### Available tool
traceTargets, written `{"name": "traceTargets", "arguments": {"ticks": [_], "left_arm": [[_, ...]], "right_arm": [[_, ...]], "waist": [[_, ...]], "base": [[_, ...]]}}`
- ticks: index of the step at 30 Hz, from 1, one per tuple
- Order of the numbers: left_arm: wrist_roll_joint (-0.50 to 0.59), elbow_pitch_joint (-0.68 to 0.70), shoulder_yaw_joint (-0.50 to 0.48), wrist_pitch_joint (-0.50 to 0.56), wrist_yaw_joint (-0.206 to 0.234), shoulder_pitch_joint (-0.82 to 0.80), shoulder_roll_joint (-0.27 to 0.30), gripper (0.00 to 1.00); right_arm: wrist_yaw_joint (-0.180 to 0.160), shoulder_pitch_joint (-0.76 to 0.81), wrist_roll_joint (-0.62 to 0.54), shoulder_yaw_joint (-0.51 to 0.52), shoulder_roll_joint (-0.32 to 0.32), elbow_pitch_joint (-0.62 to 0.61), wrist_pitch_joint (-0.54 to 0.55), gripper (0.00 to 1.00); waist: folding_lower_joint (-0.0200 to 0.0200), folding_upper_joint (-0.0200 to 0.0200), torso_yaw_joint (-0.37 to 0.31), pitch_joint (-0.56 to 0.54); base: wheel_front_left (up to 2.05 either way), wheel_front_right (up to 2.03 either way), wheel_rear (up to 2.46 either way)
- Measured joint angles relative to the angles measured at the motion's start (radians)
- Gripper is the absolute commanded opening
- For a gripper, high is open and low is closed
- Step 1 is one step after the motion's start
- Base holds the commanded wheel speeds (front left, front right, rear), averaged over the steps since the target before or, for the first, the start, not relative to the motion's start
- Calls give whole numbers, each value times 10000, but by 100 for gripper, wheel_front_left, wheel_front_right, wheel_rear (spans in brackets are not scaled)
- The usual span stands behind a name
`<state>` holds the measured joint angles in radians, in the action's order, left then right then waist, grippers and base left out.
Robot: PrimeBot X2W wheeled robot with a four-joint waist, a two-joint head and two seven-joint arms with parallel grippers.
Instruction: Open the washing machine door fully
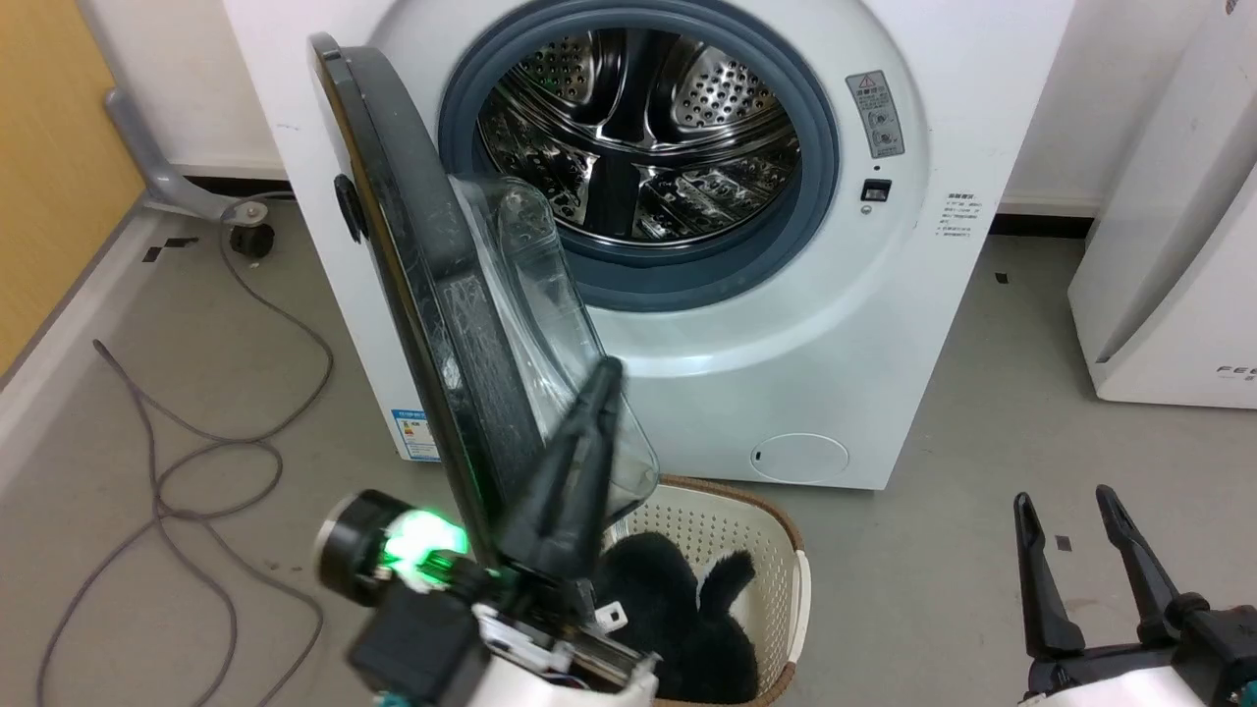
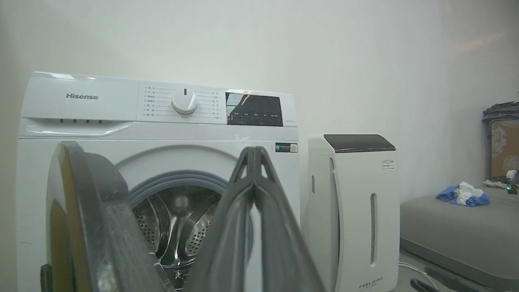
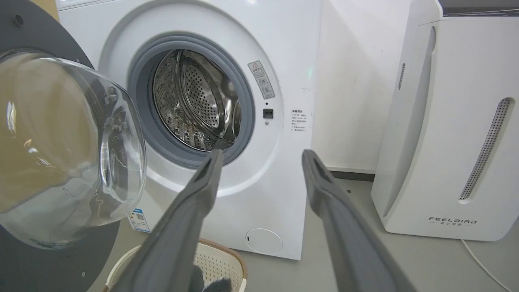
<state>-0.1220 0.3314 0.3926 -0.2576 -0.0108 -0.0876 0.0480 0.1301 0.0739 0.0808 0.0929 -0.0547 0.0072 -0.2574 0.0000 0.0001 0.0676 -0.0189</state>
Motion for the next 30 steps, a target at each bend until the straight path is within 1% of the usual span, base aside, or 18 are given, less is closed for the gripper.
{"name": "traceTargets", "arguments": {"ticks": [8,14,24,30], "left_arm": [[8,-602,1166,0,-274,235,0,0],[100,-1020,1710,0,-345,587,2,0],[401,-1501,1728,0,-345,1269,6,0],[397,-2240,1266,2,-261,1439,42,0]], "right_arm": [[0,0,2,12,0,-2,0,100],[0,0,17,21,0,-2,0,100],[0,2,79,27,0,48,0,100],[0,2,79,15,0,174,0,100]], "waist": [[0,0,36,14],[0,0,121,9],[0,0,229,-32],[0,0,295,-28]], "base": [[0,0,0],[0,0,0],[0,0,0],[0,0,0]]}}
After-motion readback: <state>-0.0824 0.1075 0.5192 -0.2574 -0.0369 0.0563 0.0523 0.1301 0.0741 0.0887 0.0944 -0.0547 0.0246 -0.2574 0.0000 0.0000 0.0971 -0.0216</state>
